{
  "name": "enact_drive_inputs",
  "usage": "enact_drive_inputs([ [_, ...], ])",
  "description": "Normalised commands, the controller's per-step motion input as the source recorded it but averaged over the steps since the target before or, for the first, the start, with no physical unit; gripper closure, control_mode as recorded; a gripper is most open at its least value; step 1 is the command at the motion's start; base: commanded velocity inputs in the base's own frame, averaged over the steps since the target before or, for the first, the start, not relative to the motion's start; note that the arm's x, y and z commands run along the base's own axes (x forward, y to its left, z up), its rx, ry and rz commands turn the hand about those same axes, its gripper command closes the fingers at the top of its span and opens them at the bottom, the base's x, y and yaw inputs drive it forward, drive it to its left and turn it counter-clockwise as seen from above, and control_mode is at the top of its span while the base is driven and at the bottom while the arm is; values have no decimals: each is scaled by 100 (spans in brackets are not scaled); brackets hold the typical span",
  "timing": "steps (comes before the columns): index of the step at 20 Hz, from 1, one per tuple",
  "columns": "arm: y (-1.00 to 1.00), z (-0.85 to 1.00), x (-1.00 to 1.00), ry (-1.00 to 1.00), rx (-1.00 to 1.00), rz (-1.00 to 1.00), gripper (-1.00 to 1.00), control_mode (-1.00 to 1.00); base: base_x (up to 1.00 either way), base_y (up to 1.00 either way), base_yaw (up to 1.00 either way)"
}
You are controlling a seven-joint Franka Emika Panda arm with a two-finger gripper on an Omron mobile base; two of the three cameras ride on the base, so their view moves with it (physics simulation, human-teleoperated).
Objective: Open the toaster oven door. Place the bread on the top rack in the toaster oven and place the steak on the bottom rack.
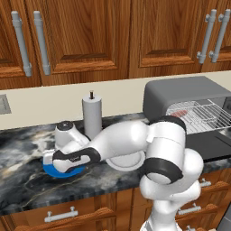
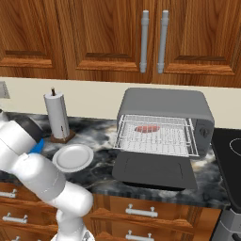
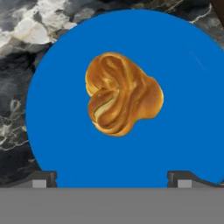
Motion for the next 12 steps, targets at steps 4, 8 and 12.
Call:
enact_drive_inputs([
  [4,1,-12,10,8,0,-16,-100,-100,0,0,0],
  [8,1,-7,14,5,0,-16,-100,-100,0,0,0],
  [12,1,-11,18,3,0,-12,-100,-100,0,0,0],
])
